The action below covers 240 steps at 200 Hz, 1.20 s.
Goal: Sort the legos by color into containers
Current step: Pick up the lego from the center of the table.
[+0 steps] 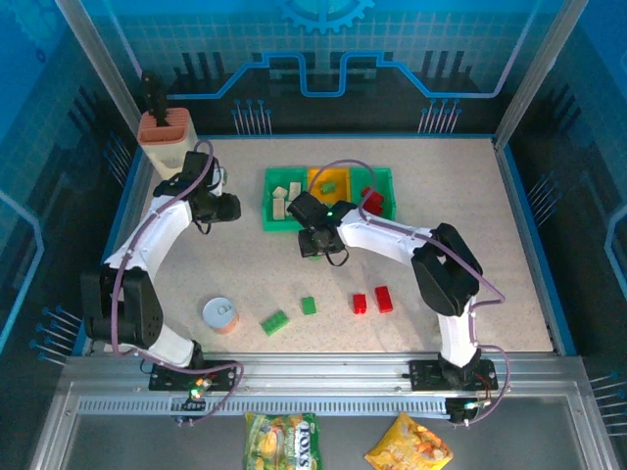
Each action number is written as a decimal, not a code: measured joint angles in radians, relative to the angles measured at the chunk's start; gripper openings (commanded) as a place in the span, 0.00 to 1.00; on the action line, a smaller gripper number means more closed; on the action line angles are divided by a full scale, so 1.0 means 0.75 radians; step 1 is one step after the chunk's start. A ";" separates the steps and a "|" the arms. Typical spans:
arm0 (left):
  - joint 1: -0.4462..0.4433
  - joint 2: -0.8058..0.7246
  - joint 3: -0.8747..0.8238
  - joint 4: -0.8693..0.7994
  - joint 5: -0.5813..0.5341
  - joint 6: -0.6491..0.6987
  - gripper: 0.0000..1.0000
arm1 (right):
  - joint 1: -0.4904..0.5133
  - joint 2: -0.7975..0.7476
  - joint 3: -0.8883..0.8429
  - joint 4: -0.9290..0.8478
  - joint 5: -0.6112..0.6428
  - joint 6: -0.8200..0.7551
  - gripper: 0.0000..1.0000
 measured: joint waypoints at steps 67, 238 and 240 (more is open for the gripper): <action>0.010 0.000 0.000 0.004 0.005 0.001 0.47 | 0.000 0.124 0.103 -0.020 0.051 0.092 0.54; 0.014 0.000 0.000 0.004 0.006 0.001 0.47 | 0.000 0.220 0.147 -0.029 0.051 0.122 0.39; 0.014 0.000 0.000 0.004 0.006 0.001 0.47 | 0.000 0.220 0.147 -0.029 0.051 0.122 0.39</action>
